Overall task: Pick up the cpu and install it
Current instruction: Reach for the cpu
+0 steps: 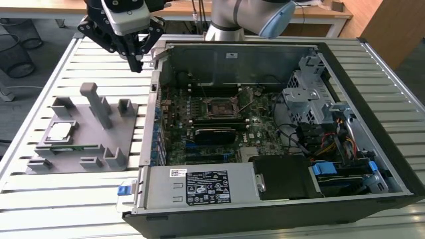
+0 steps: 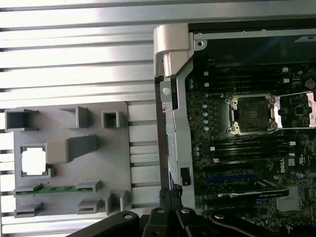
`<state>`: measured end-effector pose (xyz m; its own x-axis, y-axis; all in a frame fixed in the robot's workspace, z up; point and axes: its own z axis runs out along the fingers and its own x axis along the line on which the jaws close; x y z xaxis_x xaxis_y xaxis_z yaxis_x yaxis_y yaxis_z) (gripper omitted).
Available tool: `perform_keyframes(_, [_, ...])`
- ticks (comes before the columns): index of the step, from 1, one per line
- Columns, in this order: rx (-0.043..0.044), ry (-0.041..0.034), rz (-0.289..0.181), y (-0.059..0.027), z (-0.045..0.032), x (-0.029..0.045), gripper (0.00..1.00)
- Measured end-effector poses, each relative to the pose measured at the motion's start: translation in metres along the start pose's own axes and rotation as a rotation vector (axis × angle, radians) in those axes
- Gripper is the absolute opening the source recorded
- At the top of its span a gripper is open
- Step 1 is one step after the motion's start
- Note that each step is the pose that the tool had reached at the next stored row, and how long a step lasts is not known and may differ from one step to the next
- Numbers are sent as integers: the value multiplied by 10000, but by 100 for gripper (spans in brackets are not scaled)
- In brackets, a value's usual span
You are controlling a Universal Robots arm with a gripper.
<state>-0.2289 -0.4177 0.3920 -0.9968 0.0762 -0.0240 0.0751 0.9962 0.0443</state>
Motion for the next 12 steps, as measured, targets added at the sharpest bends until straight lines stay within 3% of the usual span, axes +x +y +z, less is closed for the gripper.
perform_keyframes(12, [0,0,1,-104,-5,32,11])
